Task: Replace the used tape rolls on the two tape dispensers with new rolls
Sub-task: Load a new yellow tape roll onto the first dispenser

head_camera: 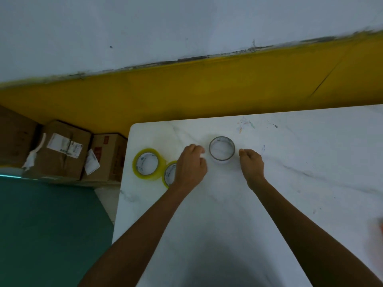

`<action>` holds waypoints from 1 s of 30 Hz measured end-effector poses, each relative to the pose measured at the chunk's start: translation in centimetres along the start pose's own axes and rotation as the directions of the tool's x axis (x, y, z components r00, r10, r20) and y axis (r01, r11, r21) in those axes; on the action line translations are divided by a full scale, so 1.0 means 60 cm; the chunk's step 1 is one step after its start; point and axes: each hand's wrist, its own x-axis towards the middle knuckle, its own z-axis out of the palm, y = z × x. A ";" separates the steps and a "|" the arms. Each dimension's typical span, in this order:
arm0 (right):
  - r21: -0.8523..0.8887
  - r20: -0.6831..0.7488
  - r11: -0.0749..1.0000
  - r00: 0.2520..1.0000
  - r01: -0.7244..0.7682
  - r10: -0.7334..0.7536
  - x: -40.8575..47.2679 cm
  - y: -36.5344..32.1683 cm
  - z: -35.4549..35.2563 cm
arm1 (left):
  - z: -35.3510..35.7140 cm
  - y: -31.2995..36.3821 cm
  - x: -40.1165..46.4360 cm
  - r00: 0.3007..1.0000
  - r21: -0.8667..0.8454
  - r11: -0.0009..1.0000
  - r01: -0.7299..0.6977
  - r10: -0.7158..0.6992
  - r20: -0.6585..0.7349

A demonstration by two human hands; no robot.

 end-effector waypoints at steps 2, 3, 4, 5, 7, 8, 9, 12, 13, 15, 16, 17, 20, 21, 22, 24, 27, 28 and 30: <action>-0.001 0.004 1.000 1.000 -0.003 0.003 -0.005 0.003 0.002 | -0.030 -0.041 -0.034 0.999 0.086 0.996 -0.019 0.016 0.032; -0.011 0.003 1.000 1.000 -0.002 0.002 -0.008 0.005 0.002 | -0.041 -0.057 -0.052 0.998 0.137 0.990 -0.044 0.037 0.055; -0.025 0.005 1.000 1.000 0.002 -0.002 -0.010 0.007 0.003 | -0.048 -0.069 -0.071 0.994 0.194 0.978 -0.077 0.060 0.093; -0.034 0.006 0.999 1.000 0.005 -0.004 -0.012 0.010 0.004 | -0.052 -0.081 -0.087 0.987 0.240 0.964 -0.111 0.080 0.137; -0.023 0.016 1.000 1.000 -0.009 0.010 -0.017 0.018 0.006 | -0.050 -0.102 -0.117 0.970 0.259 0.959 -0.112 0.049 0.238; -0.010 0.020 1.000 1.000 -0.019 0.019 -0.020 0.022 0.008 | -0.049 -0.111 -0.128 0.958 0.264 0.960 -0.097 0.019 0.285; -0.004 0.018 1.000 1.000 -0.020 0.021 -0.022 0.026 0.010 | -0.047 -0.118 -0.136 0.945 0.274 0.957 -0.091 -0.004 0.327; -0.005 0.004 1.000 1.000 -0.022 0.022 -0.029 0.037 0.012 | -0.036 -0.125 -0.143 0.914 0.331 0.934 -0.134 -0.012 0.404; -0.006 0.007 1.000 1.000 -0.017 0.017 -0.033 0.040 0.012 | -0.033 -0.122 -0.141 0.915 0.355 0.923 -0.145 -0.011 0.403; 0.002 0.012 1.000 1.000 -0.021 0.021 -0.041 0.043 0.009 | -0.030 -0.115 -0.137 0.929 0.376 0.916 -0.139 -0.012 0.371; 0.003 0.020 1.000 0.999 -0.027 0.027 -0.043 0.046 0.008 | -0.029 -0.114 -0.135 0.929 0.372 0.920 -0.122 -0.026 0.368; 0.006 0.027 0.999 0.999 -0.032 0.032 -0.046 0.049 0.007 | -0.029 -0.112 -0.134 0.925 0.366 0.925 -0.098 -0.051 0.376; 0.032 0.077 0.997 0.995 -0.063 0.061 -0.057 0.047 0.001 | -0.034 -0.102 -0.127 0.938 0.318 0.947 -0.051 -0.064 0.341; 0.043 0.110 0.996 0.992 -0.073 0.068 -0.061 0.044 -0.001 | -0.039 -0.093 -0.120 0.956 0.248 0.969 0.007 -0.079 0.282; 0.055 0.144 0.996 0.987 -0.075 0.066 -0.069 0.036 -0.005 | -0.042 -0.081 -0.113 0.967 0.169 0.981 0.091 -0.128 0.221; 0.115 0.193 0.992 0.981 -0.059 0.036 -0.088 0.013 -0.011 | -0.059 -0.048 -0.096 0.963 -0.049 0.969 0.243 -0.235 0.130; 0.222 0.242 0.975 0.967 0.026 -0.081 -0.124 -0.038 -0.022 | -0.093 0.015 -0.058 0.929 -0.334 0.867 0.369 -0.355 0.104; 0.239 0.262 0.968 0.956 0.070 -0.134 -0.138 -0.058 -0.027 | -0.100 0.036 -0.045 0.921 -0.407 0.828 0.386 -0.371 0.120; 0.243 0.284 0.955 0.929 0.168 -0.236 -0.162 -0.093 -0.038 | -0.115 0.084 -0.026 0.920 -0.527 0.758 0.385 -0.361 0.153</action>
